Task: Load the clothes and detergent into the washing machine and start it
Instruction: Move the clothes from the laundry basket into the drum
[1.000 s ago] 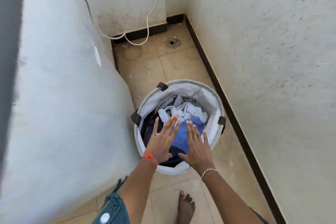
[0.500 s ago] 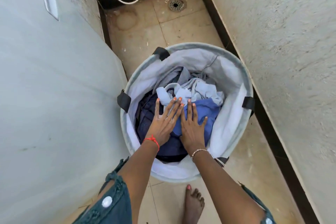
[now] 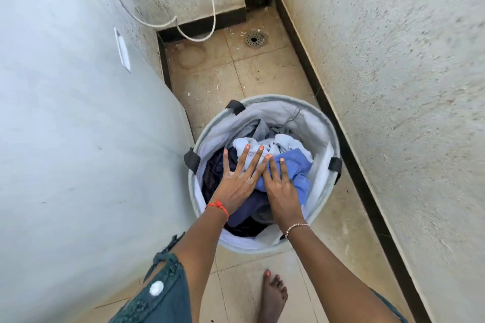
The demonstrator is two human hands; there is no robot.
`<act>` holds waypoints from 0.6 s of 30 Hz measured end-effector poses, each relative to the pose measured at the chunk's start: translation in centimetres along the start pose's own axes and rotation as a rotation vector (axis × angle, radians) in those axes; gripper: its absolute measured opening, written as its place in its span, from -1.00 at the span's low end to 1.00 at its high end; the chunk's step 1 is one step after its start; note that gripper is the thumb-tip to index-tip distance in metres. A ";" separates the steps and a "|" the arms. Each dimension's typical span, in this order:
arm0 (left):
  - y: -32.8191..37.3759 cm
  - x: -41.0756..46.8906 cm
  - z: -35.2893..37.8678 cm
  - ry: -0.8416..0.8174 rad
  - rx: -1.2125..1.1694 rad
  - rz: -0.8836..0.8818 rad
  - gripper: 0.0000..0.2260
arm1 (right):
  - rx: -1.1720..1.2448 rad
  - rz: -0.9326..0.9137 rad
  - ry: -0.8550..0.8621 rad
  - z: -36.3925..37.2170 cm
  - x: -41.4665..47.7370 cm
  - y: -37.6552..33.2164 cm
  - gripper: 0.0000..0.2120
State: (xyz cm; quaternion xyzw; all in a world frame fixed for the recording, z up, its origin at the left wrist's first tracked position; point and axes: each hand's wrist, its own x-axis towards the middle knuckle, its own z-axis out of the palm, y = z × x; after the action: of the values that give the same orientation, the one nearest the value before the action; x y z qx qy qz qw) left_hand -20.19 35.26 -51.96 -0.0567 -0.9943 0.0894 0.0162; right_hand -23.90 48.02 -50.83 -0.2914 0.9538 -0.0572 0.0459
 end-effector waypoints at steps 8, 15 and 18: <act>-2.0 0.8 -16.0 0.088 -0.118 -0.103 -0.41 | 0.004 -0.144 0.199 -15.8 -1.1 -1.8 -0.44; -5.3 -1.0 -31.1 0.079 -0.298 -0.210 -0.45 | -0.031 -0.212 0.419 -29.6 -1.7 -6.0 -0.53; -7.8 -2.2 -37.3 0.070 -0.287 -0.193 -0.36 | -0.060 -0.218 0.479 -35.2 -2.0 -8.6 -0.52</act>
State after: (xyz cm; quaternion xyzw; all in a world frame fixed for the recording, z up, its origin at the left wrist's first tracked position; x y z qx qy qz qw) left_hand -17.23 33.97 -13.93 0.0343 -0.9965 -0.0575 0.0509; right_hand -21.72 44.94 -14.72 -0.3717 0.9017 -0.1009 -0.1964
